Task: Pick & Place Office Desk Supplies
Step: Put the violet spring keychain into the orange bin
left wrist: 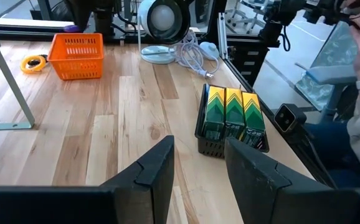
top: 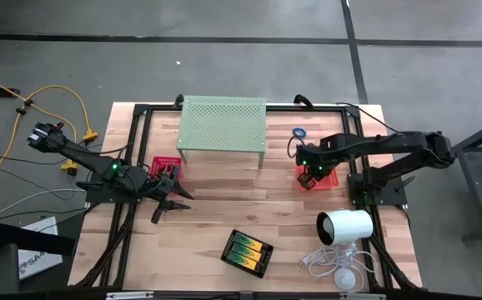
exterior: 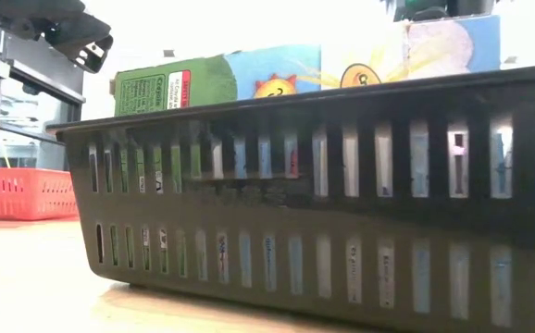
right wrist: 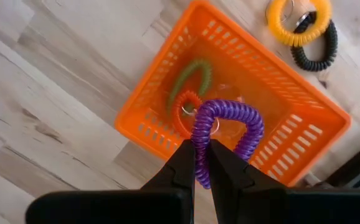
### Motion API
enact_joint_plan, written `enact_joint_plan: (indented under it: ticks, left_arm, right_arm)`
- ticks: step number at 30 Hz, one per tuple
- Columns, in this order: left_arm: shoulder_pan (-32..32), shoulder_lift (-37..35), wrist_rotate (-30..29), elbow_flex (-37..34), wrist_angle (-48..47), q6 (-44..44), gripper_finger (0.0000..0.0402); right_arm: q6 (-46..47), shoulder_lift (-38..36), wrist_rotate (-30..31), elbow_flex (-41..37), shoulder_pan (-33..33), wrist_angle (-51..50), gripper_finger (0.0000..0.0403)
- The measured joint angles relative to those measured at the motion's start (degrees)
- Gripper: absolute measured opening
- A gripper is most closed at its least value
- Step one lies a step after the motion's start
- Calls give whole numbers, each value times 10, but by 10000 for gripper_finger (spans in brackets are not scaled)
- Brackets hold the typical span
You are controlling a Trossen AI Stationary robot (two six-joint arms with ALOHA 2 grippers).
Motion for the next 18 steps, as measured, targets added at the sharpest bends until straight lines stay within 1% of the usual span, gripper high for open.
enact_joint_plan:
  ticks: [3,8,11,15,18]
  left_arm:
    - [0,0,0,0,0,0,136]
    - [0,0,0,0,0,0,136]
    - [0,0,0,0,0,0,136]
    - [0,0,-2,0,0,0,136]
    - [0,0,-2,0,0,0,136]
  right_arm:
    - [8,1,1,0,7,0,18]
    - [9,4,1,-8,0,2,18]
    - [19,5,-3,-37,-11,17,18]
    - [28,5,-32,-85,-18,69,18]
    - [34,5,-40,-108,-17,95,18]
